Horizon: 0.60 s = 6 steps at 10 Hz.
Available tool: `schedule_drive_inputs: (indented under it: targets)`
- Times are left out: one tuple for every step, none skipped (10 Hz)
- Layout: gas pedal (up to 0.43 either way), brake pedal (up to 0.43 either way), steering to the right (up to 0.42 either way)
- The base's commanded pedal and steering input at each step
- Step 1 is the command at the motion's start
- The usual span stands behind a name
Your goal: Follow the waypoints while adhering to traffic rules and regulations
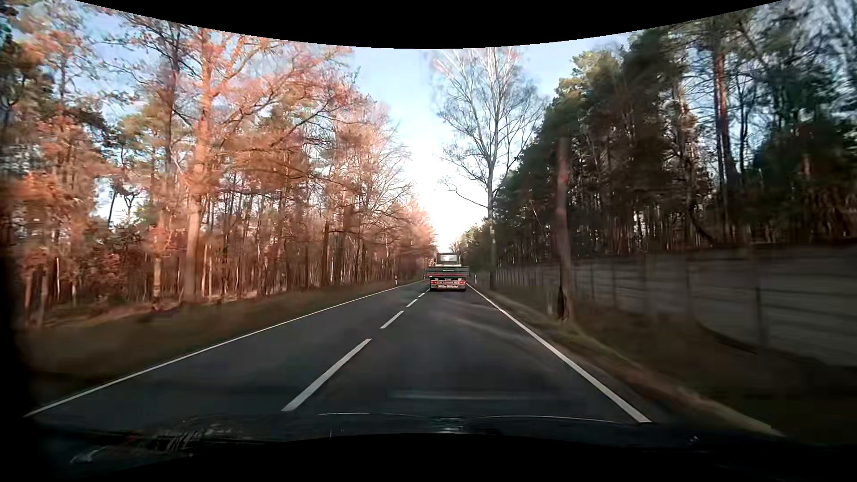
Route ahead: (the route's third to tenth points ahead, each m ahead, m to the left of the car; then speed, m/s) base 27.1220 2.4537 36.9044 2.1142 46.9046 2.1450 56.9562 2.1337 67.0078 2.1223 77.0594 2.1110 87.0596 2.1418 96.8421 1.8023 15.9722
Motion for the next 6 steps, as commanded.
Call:
schedule_drive_inputs:
  targets:
    - [0.087,0.000,-0.003]
    - [0.087,0.000,-0.002]
    - [0.087,0.000,-0.003]
    - [0.087,0.000,-0.002]
    - [0.087,0.000,-0.002]
    - [0.087,0.000,-0.002]
